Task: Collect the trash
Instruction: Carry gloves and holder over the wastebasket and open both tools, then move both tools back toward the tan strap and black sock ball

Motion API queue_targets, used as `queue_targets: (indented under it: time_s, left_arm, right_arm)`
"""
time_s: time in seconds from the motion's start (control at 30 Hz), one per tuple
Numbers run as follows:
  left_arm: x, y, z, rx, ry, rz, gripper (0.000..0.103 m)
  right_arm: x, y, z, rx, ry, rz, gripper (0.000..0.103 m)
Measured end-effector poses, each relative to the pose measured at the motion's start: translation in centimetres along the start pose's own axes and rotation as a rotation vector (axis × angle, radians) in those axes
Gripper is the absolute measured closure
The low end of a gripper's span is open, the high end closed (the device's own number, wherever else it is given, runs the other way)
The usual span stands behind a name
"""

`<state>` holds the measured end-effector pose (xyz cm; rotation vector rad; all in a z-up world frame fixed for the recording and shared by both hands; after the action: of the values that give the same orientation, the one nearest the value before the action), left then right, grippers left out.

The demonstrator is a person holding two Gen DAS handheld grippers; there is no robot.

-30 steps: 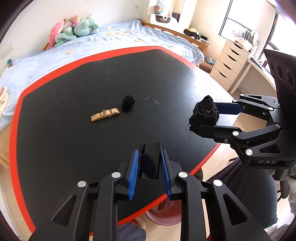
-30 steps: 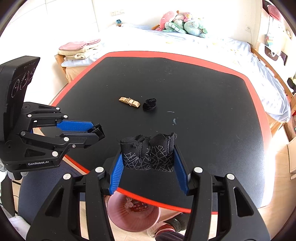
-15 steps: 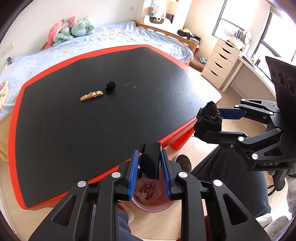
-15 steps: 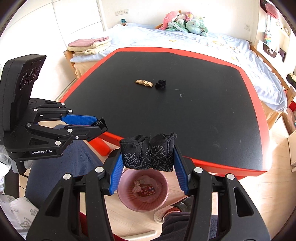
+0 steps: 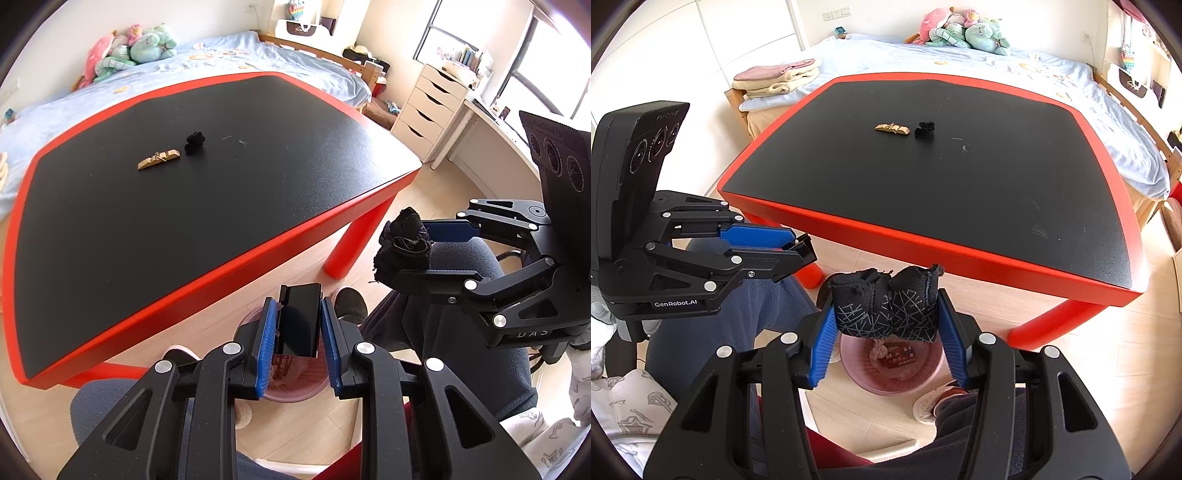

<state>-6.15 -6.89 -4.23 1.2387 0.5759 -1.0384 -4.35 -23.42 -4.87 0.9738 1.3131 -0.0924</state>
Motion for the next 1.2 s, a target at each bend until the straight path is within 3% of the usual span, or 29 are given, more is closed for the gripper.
queue_targets:
  time_s: [0.1, 0.17, 0.23, 0.3, 0.43, 1.2]
  left_arm:
    - [0.0, -0.1, 0.2, 0.004, -0.01, -0.002, 0.077]
    - [-0.1, 0.0, 0.3, 0.007, 0.003, 0.004, 0.067]
    - [-0.3, 0.0, 0.1, 0.001, 0.019, 0.023, 0.035]
    - [-0.7, 0.1, -0.1, -0.01, 0.037, 0.053, 0.013]
    - [-1.0, 0.3, -0.7, -0.025, 0.062, 0.066, 0.008]
    - [-2.0, 1.8, -3.4, -0.086, 0.094, 0.086, 0.008]
  right_arm:
    - [-0.1, -0.1, 0.0, -0.003, 0.013, 0.001, 0.047]
    - [-0.3, -0.1, 0.2, 0.002, -0.004, 0.011, 0.018]
    - [-0.4, -0.2, 0.6, 0.012, -0.023, 0.015, 0.012]
    - [-0.3, -0.2, 0.9, 0.022, -0.039, 0.008, 0.007]
    - [-0.2, -0.5, 1.0, 0.035, -0.047, 0.003, 0.003]
    - [0.3, 1.6, 1.8, 0.038, -0.019, 0.021, 0.003]
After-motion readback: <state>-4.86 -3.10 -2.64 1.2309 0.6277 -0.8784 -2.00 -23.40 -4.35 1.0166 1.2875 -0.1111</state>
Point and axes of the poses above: each gripper's, at about its wrist camera, not at the fingertips, and x roughly the way its jaws point, z to its right, y to its top, the point moved 1 cm from there along x, roughly the way its jaws point, and after that the axes turned 8 degrees about -x, right-handed, at the moved point
